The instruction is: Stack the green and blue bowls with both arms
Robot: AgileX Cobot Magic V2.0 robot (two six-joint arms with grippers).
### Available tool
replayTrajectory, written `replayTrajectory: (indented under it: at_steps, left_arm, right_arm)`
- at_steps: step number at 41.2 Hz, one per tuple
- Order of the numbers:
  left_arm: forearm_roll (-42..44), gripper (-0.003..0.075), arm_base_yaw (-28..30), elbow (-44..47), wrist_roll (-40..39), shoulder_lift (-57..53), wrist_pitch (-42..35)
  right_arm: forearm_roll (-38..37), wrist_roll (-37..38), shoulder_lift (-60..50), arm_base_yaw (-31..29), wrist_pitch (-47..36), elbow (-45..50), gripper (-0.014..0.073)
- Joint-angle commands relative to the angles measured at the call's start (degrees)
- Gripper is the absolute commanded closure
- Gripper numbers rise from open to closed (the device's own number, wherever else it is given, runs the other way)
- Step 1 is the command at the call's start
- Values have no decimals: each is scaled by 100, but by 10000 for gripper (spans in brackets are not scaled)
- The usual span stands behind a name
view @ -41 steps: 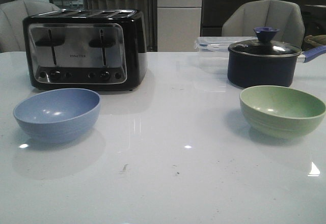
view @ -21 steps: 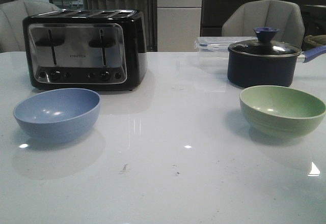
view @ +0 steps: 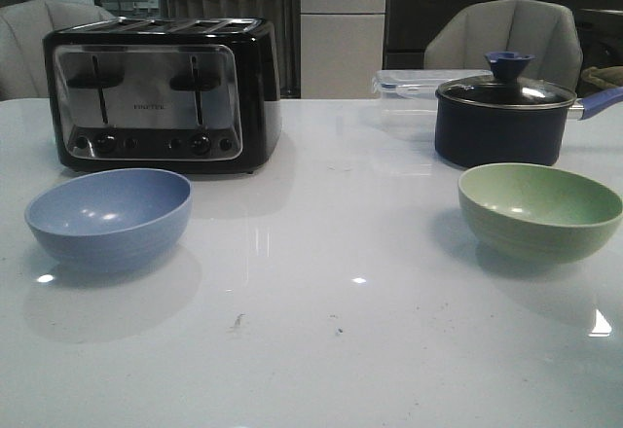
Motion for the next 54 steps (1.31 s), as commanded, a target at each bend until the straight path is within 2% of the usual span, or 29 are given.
replayTrajectory:
  at_steps: [1, 4, 16, 28, 36, 51, 54]
  left_arm:
    - [0, 235, -9, -161, 0, 21, -371]
    - [0, 202, -9, -161, 0, 21, -360]
    - [0, 203, -9, -161, 0, 21, -315]
    - [0, 203, -9, -161, 0, 21, -293]
    - [0, 203, -9, -161, 0, 21, -291]
    - [0, 204, -9, -161, 0, 21, -281]
    - [0, 204, -9, -161, 0, 21, -281]
  right_arm:
    - [-71, -22, 77, -33, -342, -218, 92]
    - [-71, -22, 136, -33, -372, -218, 41]
    - [-71, -22, 966, -33, -380, -588, 41]
    - [293, -22, 2541, -177, -208, -1605, 41]
    - [920, -526, 3679, -367, 75, -2387, 43]
    - [935, -614, 5414, -434, 192, -3447, 44]
    - [935, -620, 5643, -434, 238, -3587, 69]
